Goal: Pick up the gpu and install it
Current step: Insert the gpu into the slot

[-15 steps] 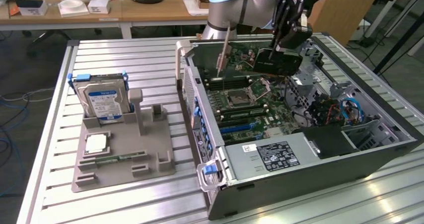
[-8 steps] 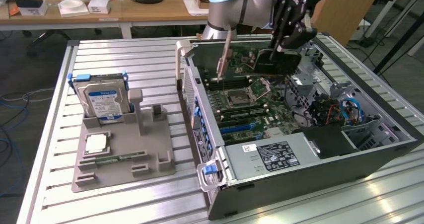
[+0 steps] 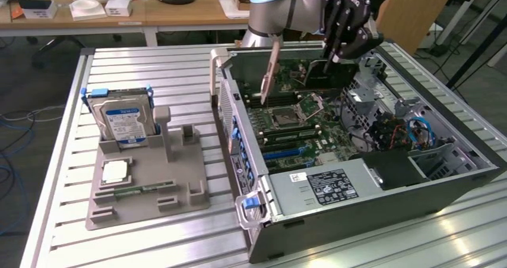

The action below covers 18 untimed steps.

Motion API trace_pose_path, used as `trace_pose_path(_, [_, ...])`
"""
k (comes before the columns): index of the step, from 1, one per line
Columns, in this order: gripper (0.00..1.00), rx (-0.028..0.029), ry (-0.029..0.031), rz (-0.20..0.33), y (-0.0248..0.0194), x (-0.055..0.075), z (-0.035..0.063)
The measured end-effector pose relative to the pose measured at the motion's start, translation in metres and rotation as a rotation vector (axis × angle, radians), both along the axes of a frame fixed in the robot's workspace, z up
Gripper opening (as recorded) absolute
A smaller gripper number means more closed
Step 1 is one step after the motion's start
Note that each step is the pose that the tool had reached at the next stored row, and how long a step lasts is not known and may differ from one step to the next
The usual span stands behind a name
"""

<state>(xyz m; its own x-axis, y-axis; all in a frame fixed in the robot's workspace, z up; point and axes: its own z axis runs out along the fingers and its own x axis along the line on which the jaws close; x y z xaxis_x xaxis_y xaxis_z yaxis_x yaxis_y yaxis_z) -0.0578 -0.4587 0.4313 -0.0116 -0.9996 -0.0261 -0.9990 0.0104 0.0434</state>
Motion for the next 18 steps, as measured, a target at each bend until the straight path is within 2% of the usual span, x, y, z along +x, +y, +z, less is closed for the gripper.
trace_pose_path(2, [0.26,0.0000,0.0000,0.025,0.0000,0.0000,0.0000])
trace_pose_path(8, [0.26,-0.0001,-0.0007,0.026,0.0001,0.0002,-0.0001])
trace_pose_path(18, [0.26,-0.0001,-0.0059,0.026,0.0003,0.0015,-0.0007])
